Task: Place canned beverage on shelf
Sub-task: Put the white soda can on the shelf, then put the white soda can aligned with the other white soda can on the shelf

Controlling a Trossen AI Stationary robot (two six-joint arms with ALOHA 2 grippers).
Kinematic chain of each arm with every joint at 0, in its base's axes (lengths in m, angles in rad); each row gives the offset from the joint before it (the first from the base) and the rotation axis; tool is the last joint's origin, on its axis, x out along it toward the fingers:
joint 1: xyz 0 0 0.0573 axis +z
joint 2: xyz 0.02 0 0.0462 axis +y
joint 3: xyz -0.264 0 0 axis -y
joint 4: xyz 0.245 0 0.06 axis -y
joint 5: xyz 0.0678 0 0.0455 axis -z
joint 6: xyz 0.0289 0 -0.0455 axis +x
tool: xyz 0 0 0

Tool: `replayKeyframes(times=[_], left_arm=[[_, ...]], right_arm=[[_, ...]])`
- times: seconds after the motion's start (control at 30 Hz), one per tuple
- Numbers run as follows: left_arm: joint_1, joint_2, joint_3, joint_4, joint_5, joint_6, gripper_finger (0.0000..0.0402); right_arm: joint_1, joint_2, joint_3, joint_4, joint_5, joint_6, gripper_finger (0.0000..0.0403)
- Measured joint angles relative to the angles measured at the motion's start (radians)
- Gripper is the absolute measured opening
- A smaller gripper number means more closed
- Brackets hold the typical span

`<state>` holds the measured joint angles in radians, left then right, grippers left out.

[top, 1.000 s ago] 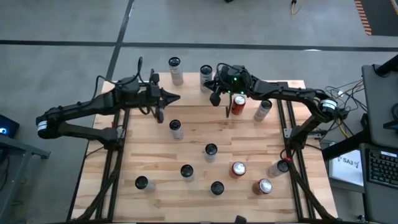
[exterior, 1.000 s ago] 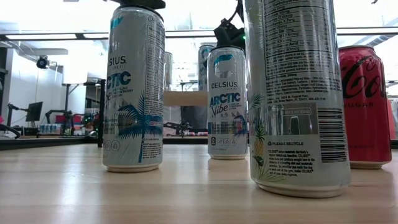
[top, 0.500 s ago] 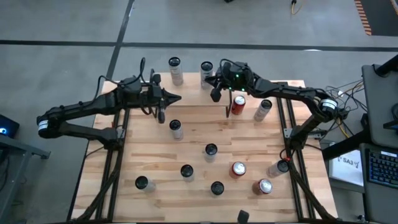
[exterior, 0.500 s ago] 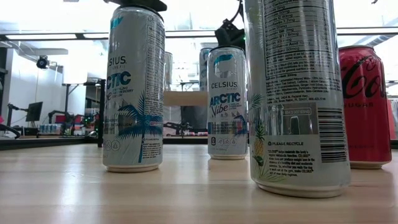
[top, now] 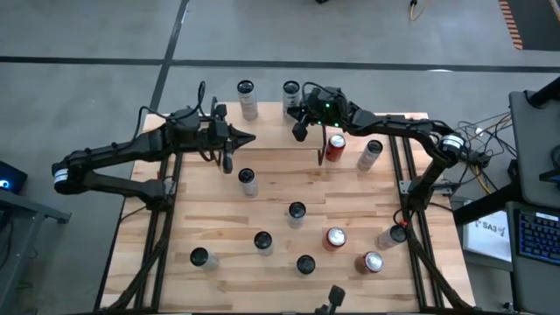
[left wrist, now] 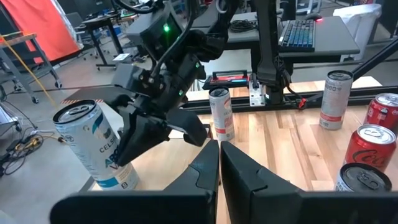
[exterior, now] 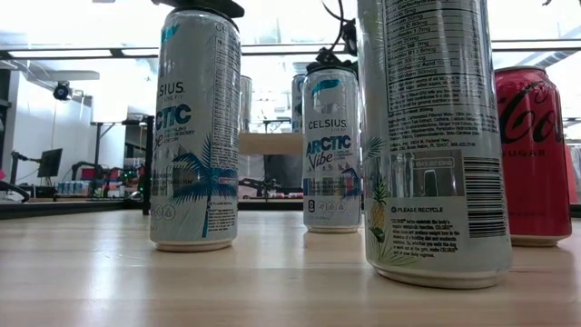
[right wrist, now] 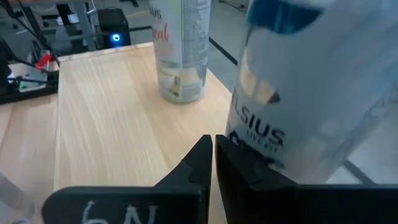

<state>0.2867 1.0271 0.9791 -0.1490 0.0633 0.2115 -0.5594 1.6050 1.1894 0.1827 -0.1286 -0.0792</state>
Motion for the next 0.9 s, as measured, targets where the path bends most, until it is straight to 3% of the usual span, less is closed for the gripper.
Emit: replayKeyframes(times=[0.13, 0.33, 0.53, 0.63, 0.9], left_arm=[[0.0, 0.0, 0.0, 0.0, -0.001, -0.001, 0.0], [-0.015, 0.0, 0.0, -0.045, -0.001, -0.078, 0.0], [-0.106, 0.002, -0.017, -0.054, -0.001, -0.112, 0.0], [-0.158, 0.002, -0.058, 0.031, 0.0, -0.107, 0.0], [-0.24, 0.002, -0.12, 0.131, -0.001, -0.146, 0.0]], right_arm=[[0.001, -0.011, 0.012, -0.031, -0.003, 0.002, 0.0013], [0.056, -0.119, 0.066, -0.233, -0.011, 0.044, 0.0013], [0.19, -0.211, 0.173, -0.546, -0.012, 0.144, 0.0013], [0.272, -0.233, 0.223, -0.664, -0.011, 0.196, 0.0013], [0.467, -0.236, 0.275, -0.761, 0.007, 0.309, 0.0013]])
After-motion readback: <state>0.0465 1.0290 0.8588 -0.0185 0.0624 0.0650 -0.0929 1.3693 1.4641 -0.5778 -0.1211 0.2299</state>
